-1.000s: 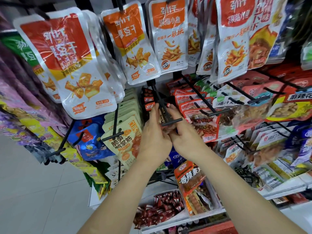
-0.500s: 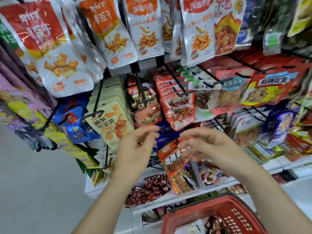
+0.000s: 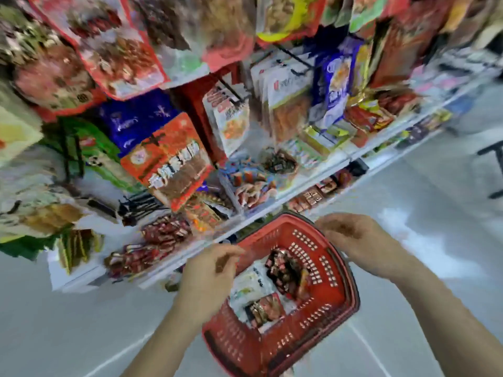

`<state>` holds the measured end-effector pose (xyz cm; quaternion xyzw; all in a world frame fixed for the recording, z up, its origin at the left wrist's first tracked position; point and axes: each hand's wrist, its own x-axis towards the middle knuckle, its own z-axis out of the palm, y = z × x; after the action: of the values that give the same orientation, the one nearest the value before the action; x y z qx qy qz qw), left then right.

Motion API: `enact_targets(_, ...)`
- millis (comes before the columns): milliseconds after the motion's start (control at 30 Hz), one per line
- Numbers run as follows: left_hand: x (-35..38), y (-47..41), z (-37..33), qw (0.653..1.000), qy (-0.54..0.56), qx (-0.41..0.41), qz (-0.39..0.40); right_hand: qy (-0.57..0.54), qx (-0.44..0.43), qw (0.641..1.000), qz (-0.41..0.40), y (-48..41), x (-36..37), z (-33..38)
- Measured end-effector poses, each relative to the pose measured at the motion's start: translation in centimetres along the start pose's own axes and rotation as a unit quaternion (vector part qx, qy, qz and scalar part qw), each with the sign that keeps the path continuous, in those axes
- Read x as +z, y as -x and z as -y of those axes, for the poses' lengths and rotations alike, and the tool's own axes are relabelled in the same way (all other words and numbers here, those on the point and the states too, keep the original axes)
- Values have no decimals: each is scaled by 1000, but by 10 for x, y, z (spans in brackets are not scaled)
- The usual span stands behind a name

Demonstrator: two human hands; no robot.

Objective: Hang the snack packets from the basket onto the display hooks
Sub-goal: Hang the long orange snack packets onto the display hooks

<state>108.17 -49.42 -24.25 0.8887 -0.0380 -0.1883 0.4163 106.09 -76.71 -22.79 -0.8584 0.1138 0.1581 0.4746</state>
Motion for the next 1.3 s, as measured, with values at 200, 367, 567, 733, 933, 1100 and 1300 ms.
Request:
enact_targets(200,155,-27,93,984,-63,-20,167,62,100,993,-13,3,58,-142)
enact_targets(367,288,-61,168,962,-128,-31,239,60,108,992,-24,-8,104,-242)
enact_targets(567,388,-97,214,928,-218,-136,271,13,96,994,-53,-13,126,-323)
enact_targets(733,358,-82,158,988,-48,-129,70,-89,92,991,-47,-2,101,-330)
enact_targets(933,261,-53,23,994,72,-30,74,-252,44,965,62,10,19,-254)
enact_targets(1100,207,-28,-100,988,114,59,88,-261,23,957,121,27,-64,-205)
enact_targets(1300,191,-11,-218,973,208,103,14,-305,-12,952,34,60,-155,-158)
